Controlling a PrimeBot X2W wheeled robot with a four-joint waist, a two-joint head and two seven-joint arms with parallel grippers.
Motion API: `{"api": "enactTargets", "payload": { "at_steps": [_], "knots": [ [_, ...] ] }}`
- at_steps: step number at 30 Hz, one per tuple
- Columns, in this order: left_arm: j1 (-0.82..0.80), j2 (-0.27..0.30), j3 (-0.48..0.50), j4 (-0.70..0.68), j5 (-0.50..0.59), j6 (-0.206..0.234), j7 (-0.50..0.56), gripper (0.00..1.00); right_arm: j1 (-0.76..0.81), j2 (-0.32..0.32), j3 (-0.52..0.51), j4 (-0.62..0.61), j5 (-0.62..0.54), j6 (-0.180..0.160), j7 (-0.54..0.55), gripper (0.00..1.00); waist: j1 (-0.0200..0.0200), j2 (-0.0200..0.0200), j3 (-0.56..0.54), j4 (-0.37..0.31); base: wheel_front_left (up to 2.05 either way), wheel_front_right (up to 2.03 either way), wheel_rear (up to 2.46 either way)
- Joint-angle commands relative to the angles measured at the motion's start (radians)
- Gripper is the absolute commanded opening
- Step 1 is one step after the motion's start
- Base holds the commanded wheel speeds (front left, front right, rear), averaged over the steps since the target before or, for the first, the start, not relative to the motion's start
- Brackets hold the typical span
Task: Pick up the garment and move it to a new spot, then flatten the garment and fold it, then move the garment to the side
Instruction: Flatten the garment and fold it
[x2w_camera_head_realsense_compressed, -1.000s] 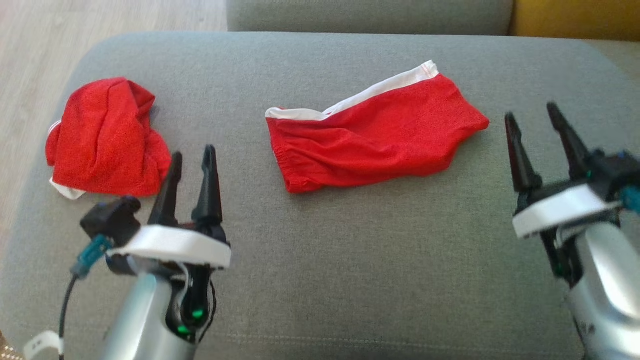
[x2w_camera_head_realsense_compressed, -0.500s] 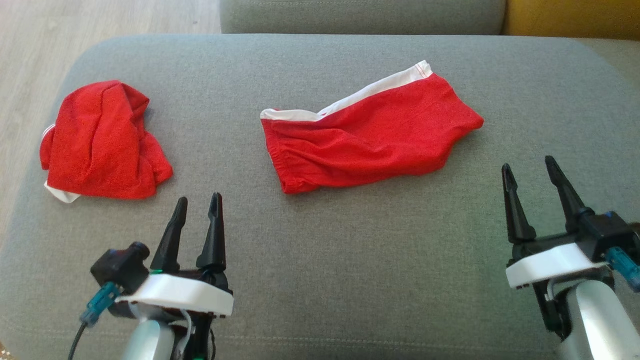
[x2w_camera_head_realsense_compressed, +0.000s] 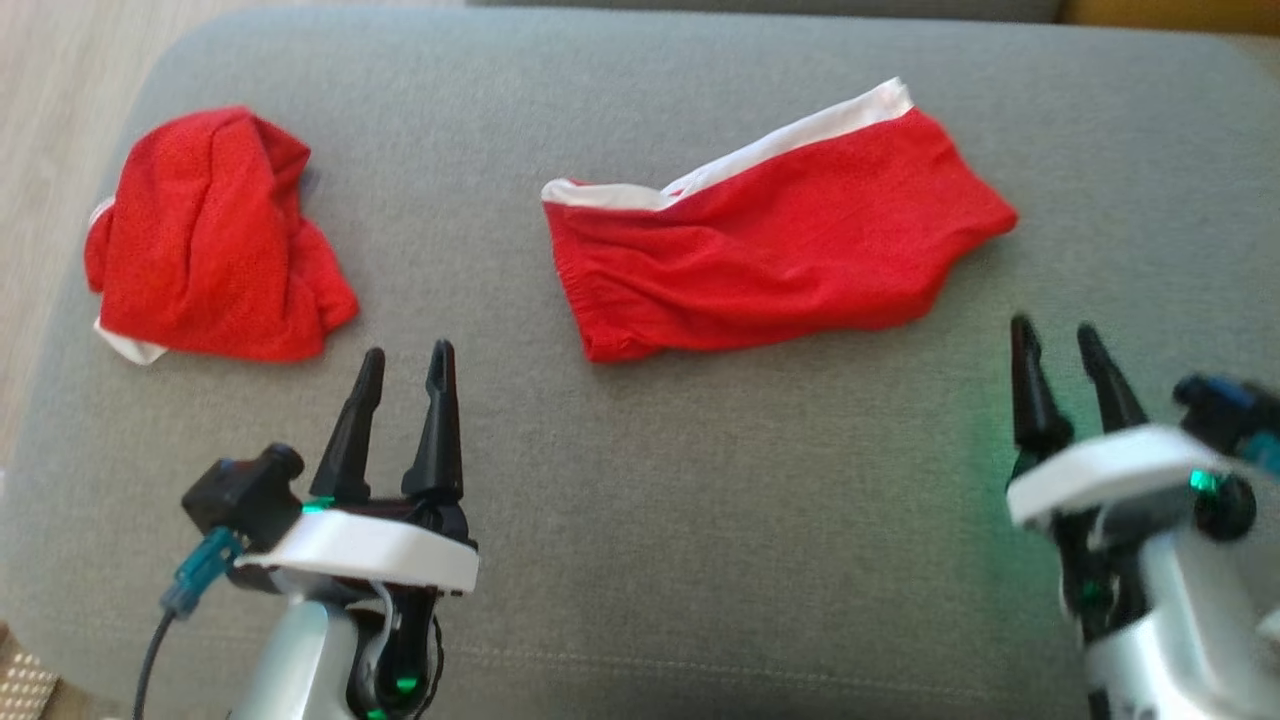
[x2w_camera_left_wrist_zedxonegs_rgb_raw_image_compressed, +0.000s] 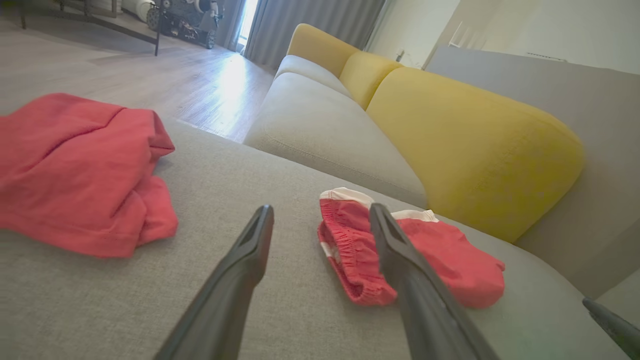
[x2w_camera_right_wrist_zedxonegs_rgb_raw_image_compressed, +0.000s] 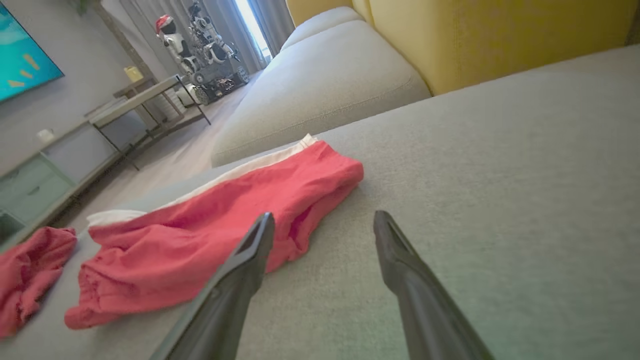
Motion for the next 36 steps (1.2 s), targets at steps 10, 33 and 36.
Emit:
{"api": "enactTargets", "payload": {
  "at_steps": [10, 33, 36],
  "knots": [
    [-0.082, 0.001, -0.013, -0.03, -0.006, 0.01, -0.006, 1.0, -0.213, 0.01, -0.092, 0.111, 0.155, 0.003, 0.121, 1.0, 0.0001, -0.0001, 0.098, 0.077, 0.0, 0.0, 0.0],
    [-0.171, 0.001, 0.015, -0.056, 0.007, -0.015, -0.006, 1.0, -0.494, 0.004, -0.266, 0.476, 0.18, 0.003, 0.38, 1.0, 0.0001, -0.0001, 0.16, 0.185, 0.0, 0.0, 0.0],
    [-0.172, 0.001, 0.018, -0.059, -0.001, -0.01, -0.006, 1.0, -0.502, 0.007, -0.263, 0.488, 0.178, 0.003, 0.407, 1.0, 0.0001, -0.0001, 0.156, 0.188, 0.0, 0.0, 0.0]
  ]
}}
